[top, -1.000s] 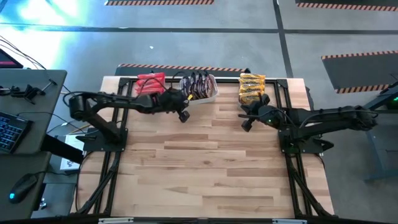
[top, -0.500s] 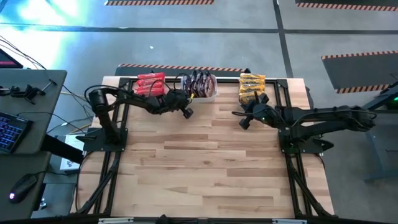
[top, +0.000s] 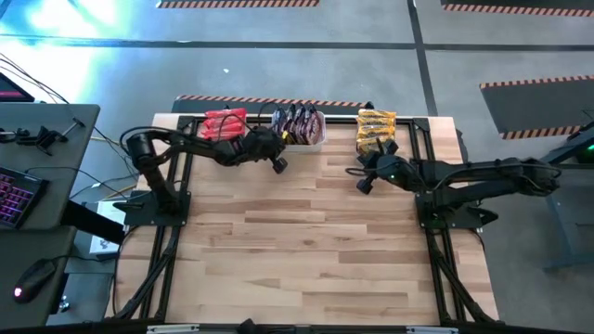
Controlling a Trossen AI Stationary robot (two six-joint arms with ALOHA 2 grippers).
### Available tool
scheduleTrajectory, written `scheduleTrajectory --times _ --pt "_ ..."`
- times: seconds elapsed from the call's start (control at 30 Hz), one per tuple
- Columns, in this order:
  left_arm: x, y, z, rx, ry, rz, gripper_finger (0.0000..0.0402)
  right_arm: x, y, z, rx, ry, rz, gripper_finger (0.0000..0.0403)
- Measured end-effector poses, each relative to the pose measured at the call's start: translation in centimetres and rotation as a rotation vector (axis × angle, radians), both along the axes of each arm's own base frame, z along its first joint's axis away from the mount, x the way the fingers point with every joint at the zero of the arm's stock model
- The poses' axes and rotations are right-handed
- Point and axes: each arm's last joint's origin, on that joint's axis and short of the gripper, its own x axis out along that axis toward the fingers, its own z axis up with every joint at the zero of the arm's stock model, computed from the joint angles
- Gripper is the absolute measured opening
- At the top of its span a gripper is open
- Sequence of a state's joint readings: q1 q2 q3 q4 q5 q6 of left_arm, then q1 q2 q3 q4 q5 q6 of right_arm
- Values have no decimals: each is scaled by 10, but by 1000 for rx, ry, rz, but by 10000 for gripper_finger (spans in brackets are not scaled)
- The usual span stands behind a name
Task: Sort Maruchan noodles
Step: Adjust the white bin, then return to Home Position
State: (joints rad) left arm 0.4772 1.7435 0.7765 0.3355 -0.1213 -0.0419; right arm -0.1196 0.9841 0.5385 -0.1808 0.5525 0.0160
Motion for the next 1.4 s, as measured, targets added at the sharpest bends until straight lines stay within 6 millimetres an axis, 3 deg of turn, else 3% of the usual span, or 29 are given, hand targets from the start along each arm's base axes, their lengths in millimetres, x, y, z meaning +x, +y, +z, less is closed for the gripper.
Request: scheduleTrajectory --times 0.23,0.6,1.1,1.4 --pt "-5 -13 25 -24 -133 -218 0 -14 0 -23 -40 -181 319 0" --pt "-51 -43 28 -13 -318 -362 0 -51 0 -10 -61 -360 524 0" --pt "-110 -73 34 60 -475 -376 0 -89 6 1 -114 -480 514 0" --pt "-137 -84 37 121 -552 -374 0 -100 10 -11 -127 -555 492 0"
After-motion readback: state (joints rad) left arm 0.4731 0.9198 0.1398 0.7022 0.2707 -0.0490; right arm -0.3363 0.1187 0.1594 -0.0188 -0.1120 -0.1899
